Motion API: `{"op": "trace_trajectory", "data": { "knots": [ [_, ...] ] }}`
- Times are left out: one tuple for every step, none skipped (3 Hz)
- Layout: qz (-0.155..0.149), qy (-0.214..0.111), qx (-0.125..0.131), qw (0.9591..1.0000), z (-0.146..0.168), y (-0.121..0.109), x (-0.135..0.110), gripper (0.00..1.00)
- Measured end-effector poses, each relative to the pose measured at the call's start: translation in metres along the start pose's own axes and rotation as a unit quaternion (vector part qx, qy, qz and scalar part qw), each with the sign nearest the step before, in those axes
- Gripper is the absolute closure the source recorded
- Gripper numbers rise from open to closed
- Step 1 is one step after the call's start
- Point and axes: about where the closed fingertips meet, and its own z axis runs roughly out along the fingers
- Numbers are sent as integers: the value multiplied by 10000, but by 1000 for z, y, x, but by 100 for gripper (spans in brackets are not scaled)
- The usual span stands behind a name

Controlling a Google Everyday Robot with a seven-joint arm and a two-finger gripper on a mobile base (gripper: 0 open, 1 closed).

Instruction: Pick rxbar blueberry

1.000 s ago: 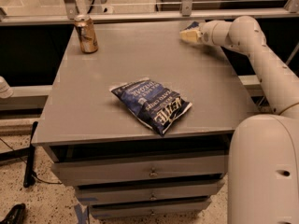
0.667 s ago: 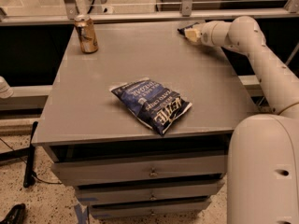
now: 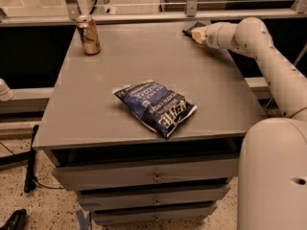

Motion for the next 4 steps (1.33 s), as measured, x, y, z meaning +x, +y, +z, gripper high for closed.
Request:
{"op": "trace_trajectory", "data": {
  "knots": [
    [-128,-125,0,9998,-15,3,-15,100],
    [-397,-403,-68,9984,-37,10,-52,100],
    [-597,-702,-252,9954,-60,24,-89,100],
    [-689,-955,-631,9910,-68,54,-114,100]
  ]
}}
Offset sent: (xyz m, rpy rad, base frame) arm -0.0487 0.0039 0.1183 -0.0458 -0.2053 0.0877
